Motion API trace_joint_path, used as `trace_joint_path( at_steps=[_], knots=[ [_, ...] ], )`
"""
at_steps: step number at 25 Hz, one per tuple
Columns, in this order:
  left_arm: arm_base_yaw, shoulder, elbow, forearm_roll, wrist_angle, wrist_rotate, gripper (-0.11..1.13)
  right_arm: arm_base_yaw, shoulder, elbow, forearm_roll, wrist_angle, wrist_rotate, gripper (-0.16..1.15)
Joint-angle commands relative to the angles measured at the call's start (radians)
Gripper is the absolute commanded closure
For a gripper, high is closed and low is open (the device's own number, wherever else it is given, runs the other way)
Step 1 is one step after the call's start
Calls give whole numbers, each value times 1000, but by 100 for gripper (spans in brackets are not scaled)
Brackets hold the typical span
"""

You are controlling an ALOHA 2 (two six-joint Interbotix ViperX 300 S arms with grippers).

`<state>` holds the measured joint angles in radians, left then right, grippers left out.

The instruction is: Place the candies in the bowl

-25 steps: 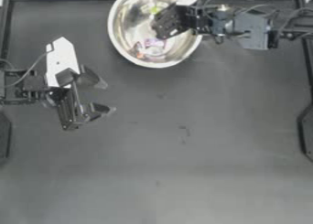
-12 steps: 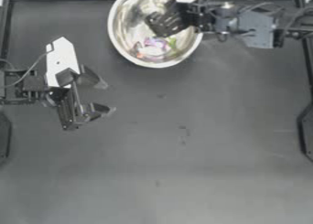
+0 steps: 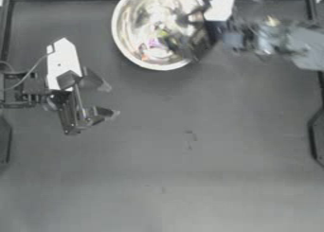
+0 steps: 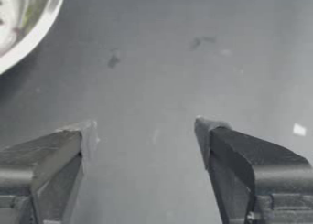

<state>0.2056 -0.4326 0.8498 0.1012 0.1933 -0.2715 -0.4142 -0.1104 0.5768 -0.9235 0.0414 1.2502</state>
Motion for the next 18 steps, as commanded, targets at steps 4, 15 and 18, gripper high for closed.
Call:
trace_joint_path(
  at_steps=[4, 15, 18],
  knots=[
    [-11, -61, -2, 15, -6, 3, 6, 55, -140, 86, -25, -52, -2, -1],
    [-29, -100, 2, 44, -6, 5, 6, 144, -288, 218, -43, -63, 0, -1],
    [-35, -101, 5, 55, -6, 5, 6, 172, -319, 245, -41, -60, 0, -1]
  ],
)
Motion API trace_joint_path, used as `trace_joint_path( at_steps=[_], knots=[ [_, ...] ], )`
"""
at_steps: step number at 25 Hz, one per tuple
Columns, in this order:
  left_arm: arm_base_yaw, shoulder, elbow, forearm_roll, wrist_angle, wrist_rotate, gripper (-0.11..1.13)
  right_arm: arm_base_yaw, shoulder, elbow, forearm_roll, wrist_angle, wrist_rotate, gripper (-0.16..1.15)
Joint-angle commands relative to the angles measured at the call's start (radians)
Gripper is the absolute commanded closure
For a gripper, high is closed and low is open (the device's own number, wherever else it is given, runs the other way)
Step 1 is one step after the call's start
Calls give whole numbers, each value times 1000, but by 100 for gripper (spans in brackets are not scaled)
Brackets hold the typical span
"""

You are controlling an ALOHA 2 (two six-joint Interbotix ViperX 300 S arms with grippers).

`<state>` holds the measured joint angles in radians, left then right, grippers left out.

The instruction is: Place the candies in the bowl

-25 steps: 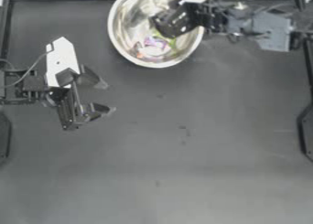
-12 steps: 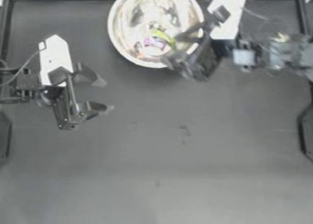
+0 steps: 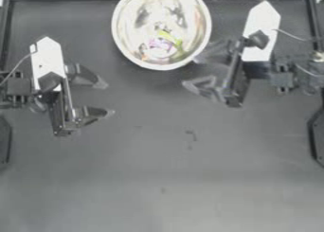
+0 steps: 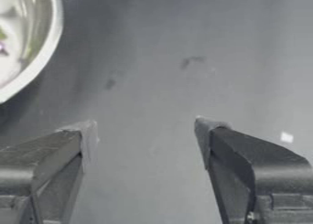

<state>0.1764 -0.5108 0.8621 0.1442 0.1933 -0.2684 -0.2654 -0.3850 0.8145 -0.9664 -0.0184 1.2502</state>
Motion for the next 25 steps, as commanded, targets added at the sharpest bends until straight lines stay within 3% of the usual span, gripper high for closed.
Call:
trace_joint_path(
  at_steps=[1, 12, 25],
  knots=[
    [-9, -21, -8, 18, -6, 2, 6, 31, -54, 15, 2, 2, 0, -1],
    [-37, -37, -2, 31, -6, -2, 6, 126, -181, 106, 5, 87, 0, -1],
    [-58, -144, 78, 31, -60, -5, 6, 176, -314, 193, 6, 141, 0, -1]
  ],
)
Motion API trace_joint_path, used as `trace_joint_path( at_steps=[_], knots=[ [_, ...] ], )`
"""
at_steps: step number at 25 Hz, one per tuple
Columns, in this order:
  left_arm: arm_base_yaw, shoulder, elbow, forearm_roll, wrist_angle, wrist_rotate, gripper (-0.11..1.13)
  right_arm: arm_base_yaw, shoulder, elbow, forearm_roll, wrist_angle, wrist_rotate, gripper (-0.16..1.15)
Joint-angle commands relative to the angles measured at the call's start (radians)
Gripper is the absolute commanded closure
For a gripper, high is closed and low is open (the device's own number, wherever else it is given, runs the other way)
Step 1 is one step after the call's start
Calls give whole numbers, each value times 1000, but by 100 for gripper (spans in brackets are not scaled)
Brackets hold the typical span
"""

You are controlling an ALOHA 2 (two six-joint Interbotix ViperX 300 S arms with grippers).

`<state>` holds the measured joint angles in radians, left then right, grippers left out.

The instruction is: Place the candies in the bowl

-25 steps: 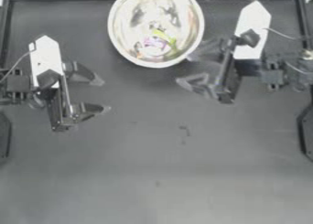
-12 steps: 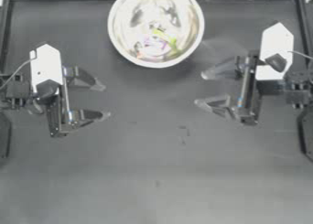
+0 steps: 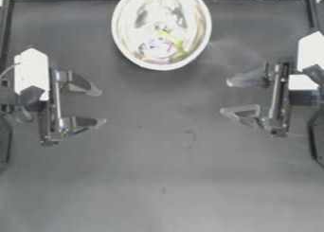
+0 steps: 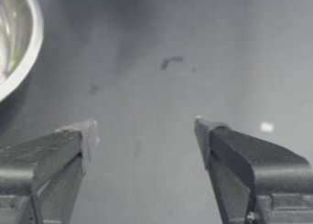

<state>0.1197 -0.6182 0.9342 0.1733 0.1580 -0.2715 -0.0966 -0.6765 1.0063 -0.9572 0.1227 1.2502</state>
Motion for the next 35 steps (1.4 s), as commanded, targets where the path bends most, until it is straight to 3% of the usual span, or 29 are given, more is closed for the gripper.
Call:
trace_joint_path(
  at_steps=[1, 13, 35],
  knots=[
    [-3, -46, 15, 0, -32, -2, 6, 11, -32, 8, -3, -2, 0, -1],
    [-5, -94, 58, 3, -57, 3, 6, 38, -57, 37, -69, -6, 0, -1],
    [-14, -179, 103, 23, -57, 6, 6, 38, -132, 78, -52, 15, 0, -1]
  ],
)
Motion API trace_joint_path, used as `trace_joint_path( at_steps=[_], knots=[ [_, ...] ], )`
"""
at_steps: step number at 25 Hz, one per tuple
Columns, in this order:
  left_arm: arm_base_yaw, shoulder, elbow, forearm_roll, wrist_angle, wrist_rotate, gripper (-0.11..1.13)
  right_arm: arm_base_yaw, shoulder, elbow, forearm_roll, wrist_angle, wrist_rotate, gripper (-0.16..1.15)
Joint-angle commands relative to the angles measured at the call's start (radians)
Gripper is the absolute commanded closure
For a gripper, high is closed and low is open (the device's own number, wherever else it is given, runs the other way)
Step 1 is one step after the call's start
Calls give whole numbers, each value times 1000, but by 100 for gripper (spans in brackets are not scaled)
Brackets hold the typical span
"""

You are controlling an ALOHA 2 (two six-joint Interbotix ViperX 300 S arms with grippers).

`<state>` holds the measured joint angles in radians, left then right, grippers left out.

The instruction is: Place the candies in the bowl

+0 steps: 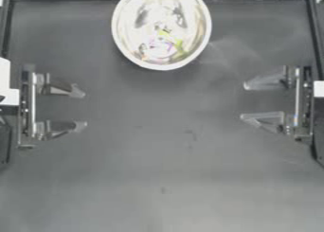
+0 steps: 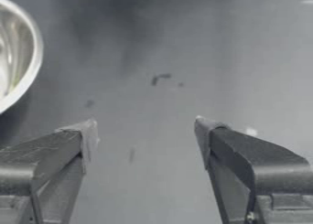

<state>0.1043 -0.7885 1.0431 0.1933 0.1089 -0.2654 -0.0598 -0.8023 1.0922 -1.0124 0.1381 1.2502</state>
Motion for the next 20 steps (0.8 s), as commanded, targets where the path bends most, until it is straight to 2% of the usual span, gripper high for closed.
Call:
trace_joint_path(
  at_steps=[1, 14, 20],
  knots=[
    [0, -15, -3, 3, -8, 0, 6, 2, -11, -8, 3, 2, 0, -1],
    [0, -86, 28, 3, -8, -2, 6, 2, -23, -6, -6, 6, 0, -1],
    [0, -121, 48, 2, -8, -5, 6, 2, -69, 2, -3, 18, 0, -1]
  ],
)
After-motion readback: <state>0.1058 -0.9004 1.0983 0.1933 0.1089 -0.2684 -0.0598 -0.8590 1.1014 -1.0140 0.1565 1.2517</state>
